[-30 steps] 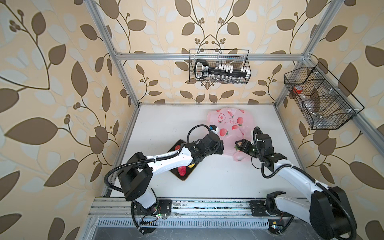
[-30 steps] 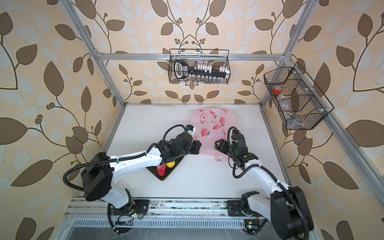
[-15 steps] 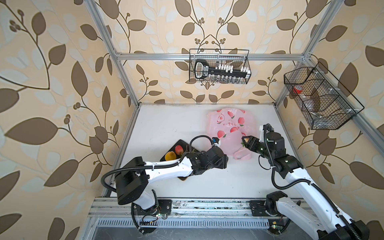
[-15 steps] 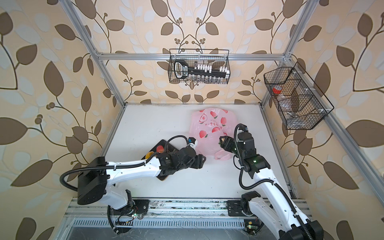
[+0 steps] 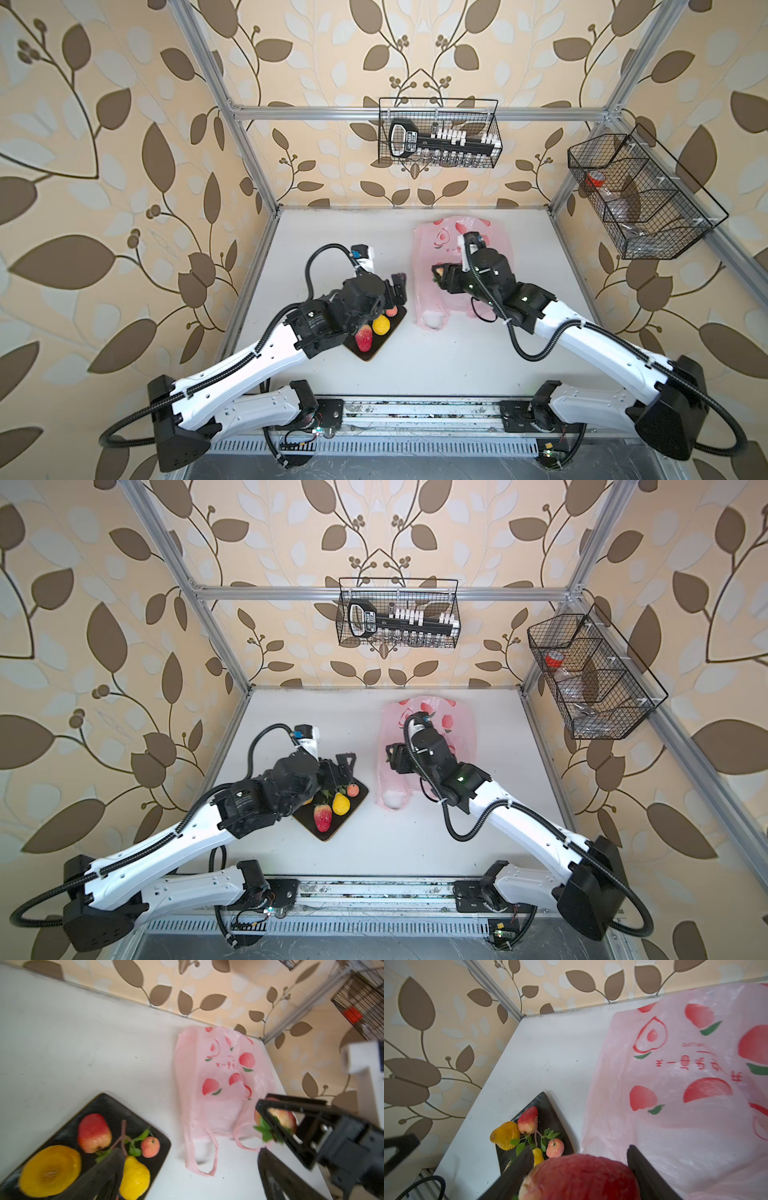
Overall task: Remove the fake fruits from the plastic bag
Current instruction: 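Carry the apple to the dark mat and lower it with the right gripper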
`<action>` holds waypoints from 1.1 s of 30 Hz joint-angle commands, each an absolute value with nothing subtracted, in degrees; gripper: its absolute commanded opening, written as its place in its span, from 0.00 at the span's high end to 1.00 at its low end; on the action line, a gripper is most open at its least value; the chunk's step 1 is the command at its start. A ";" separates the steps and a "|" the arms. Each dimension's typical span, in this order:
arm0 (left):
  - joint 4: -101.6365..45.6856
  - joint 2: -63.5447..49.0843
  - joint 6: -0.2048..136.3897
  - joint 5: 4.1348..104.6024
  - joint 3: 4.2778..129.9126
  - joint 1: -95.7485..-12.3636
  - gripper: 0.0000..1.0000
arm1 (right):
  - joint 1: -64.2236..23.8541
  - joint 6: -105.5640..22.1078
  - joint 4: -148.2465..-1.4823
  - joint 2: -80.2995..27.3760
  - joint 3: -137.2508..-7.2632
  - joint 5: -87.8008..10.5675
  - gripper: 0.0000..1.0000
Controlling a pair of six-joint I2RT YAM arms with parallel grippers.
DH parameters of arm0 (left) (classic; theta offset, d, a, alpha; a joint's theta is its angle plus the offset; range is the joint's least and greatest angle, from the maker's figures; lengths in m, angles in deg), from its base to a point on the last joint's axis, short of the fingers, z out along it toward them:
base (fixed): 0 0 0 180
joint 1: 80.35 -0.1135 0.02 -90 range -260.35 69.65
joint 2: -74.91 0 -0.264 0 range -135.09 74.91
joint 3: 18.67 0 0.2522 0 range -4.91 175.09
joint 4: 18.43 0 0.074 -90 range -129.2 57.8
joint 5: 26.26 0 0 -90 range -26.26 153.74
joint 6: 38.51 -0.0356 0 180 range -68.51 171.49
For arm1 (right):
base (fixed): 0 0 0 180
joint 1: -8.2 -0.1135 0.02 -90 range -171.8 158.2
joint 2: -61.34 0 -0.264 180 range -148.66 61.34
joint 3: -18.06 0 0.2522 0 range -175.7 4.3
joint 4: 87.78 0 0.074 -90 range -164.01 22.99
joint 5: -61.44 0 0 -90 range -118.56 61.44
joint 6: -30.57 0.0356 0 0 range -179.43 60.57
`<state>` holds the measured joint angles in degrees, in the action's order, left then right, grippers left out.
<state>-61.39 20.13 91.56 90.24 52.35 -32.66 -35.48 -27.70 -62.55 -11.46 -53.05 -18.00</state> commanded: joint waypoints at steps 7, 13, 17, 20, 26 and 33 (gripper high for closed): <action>-72.52 31.00 93.00 99.13 51.76 -40.62 0.01 | -50.01 -31.08 -69.27 -29.62 -62.52 -13.24 0.42; -76.55 36.39 99.05 100.52 48.22 -40.62 0.01 | -53.15 -31.21 -71.87 -40.70 -67.70 -13.14 0.41; -77.84 39.01 100.09 100.32 46.64 -40.62 0.01 | -53.07 -31.17 -73.00 -46.91 -70.27 -11.93 0.41; -78.94 39.74 100.10 100.32 46.51 -40.57 0.01 | -53.15 -30.73 -73.72 -50.49 -71.67 -11.87 0.41; -78.72 39.50 99.83 99.74 46.75 -40.62 0.01 | -53.17 -29.85 -73.43 -53.06 -72.95 -11.86 0.25; -76.13 37.81 97.86 98.08 47.30 -40.62 0.01 | -53.06 -30.84 -71.96 -46.60 -71.79 -11.84 0.16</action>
<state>-77.80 38.68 98.58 97.17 46.73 -40.31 -53.03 -30.22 -72.50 -51.50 -71.14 -12.86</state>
